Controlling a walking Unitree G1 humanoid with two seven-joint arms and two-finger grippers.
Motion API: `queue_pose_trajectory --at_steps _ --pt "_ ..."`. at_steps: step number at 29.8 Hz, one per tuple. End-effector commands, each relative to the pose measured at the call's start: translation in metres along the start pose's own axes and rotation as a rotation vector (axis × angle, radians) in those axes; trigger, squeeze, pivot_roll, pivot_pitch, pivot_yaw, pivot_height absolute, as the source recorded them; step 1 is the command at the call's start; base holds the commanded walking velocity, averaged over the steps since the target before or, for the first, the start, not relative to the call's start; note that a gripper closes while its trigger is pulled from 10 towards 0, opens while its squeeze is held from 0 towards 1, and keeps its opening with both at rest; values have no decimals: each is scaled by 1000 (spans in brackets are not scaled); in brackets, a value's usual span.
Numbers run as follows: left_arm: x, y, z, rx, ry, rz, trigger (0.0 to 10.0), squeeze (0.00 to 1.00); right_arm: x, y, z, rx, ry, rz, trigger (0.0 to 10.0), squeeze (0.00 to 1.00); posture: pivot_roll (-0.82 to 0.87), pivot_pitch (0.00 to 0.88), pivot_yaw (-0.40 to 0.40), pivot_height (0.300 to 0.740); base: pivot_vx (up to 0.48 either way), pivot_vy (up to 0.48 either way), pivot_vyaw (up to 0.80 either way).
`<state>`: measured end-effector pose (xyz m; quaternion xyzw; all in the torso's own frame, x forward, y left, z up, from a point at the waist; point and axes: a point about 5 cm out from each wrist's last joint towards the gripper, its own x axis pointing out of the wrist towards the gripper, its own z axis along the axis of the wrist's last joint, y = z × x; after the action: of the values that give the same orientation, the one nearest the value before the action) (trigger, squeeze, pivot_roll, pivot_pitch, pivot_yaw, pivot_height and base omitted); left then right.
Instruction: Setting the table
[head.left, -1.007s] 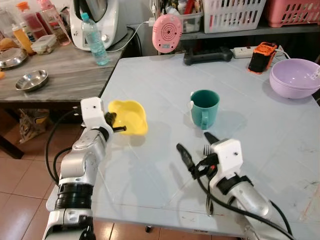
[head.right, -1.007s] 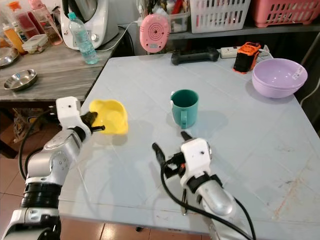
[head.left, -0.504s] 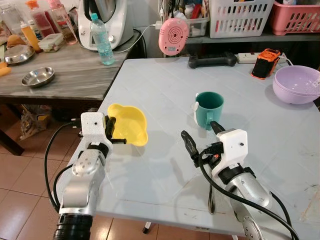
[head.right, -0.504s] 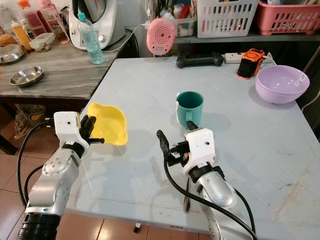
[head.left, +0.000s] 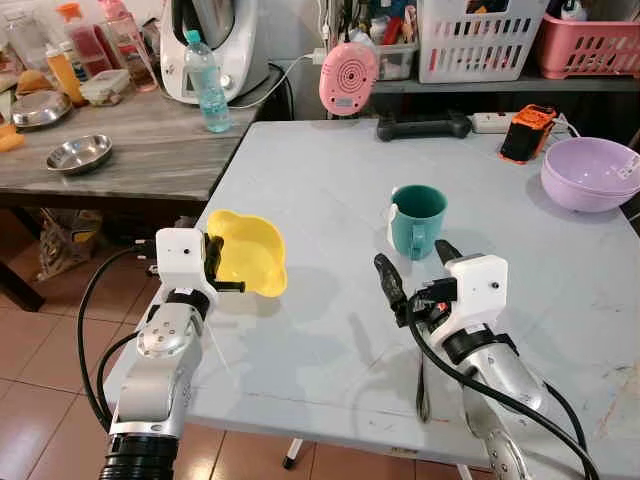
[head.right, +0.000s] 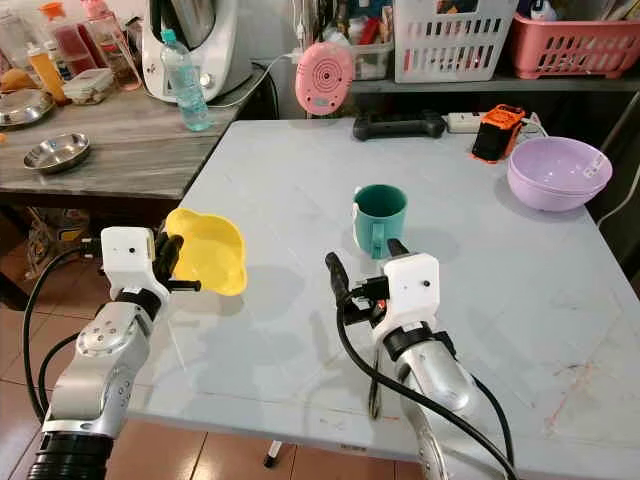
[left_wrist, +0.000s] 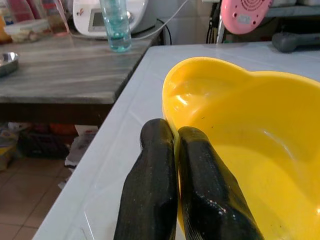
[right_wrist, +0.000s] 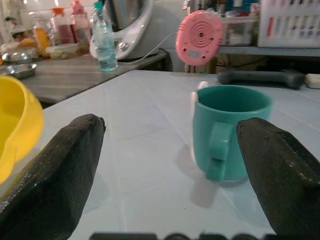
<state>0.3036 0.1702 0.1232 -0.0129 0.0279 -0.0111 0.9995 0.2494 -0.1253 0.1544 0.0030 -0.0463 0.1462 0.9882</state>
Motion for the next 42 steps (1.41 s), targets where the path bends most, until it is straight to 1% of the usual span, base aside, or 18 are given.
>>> queue_pose_trajectory --at_steps 1,8,13,23,28,42 --pt "0 2 5 -3 -15 6 10000 0 0 0 1 7 2 -3 10000 0 -66 20 96 740 0 0 -781" --pt "0 0 5 -7 -8 1 10000 0 -1 1 0 9 8 -10 10000 0 -67 28 99 740 0 0 -787" --pt "1 3 2 -10 12 10 10000 0 -2 1 0 7 10 -14 10000 0 -74 29 103 740 0 0 -781" --pt "2 2 2 -12 15 10 10000 0 -2 0 1 7 8 -17 10000 0 -75 31 102 740 0 0 -744" --pt "5 -1 2 -12 22 -1 10000 0 -3 -1 -1 -5 8 -20 10000 0 -77 30 102 740 0 0 0" --pt "4 0 1 -8 27 4 10000 0 -1 -1 0 -8 -1 -26 10000 0 -68 35 97 740 0 339 0"
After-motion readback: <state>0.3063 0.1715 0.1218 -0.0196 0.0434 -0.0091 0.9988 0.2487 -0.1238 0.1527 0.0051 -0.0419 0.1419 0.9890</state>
